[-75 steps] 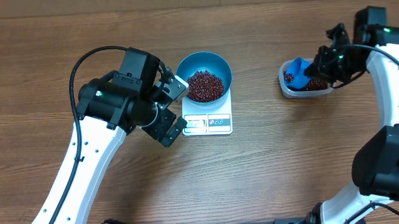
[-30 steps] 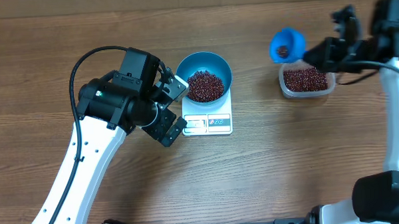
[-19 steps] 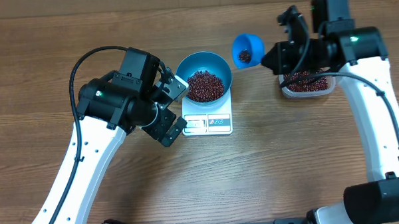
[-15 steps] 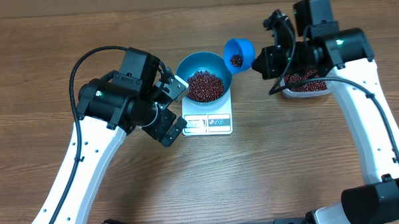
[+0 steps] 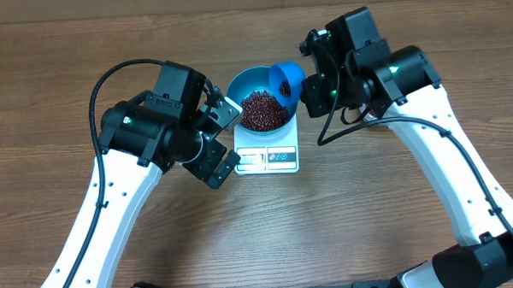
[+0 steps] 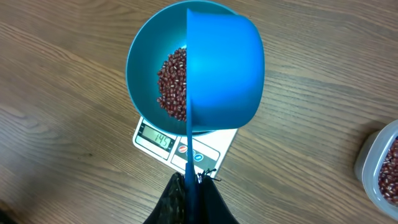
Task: Scoop item into bowl and weigh 150g on scale
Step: 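Tilt the scoop with the right gripper, pouring beans into the bowl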
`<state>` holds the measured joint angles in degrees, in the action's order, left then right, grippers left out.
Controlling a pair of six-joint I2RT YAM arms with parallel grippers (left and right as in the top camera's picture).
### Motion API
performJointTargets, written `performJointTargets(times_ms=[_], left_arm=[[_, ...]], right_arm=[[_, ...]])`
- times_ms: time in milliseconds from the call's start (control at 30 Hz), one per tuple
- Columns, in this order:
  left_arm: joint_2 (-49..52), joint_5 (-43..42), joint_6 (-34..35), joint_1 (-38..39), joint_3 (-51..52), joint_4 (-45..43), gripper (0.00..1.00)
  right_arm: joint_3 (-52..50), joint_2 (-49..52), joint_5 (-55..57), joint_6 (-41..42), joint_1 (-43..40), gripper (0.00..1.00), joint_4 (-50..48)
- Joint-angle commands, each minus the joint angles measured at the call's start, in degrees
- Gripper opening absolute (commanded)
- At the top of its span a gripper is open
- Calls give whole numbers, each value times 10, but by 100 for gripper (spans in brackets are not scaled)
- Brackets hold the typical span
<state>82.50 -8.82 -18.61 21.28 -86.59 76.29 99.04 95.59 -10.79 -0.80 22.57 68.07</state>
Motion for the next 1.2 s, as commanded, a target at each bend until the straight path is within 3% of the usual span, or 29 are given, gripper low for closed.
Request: performJointTargets(times_ms=[0, 467, 1167], left_arm=[[-8, -9, -13, -3, 2, 0, 99], [-8, -9, -13, -3, 2, 0, 100], [-8, -9, -13, -3, 2, 0, 100]], right_arm=[[12, 2, 38, 6, 19, 4, -5], [12, 17, 112, 6, 74, 4, 7], [12, 17, 158, 8, 83, 4, 8]])
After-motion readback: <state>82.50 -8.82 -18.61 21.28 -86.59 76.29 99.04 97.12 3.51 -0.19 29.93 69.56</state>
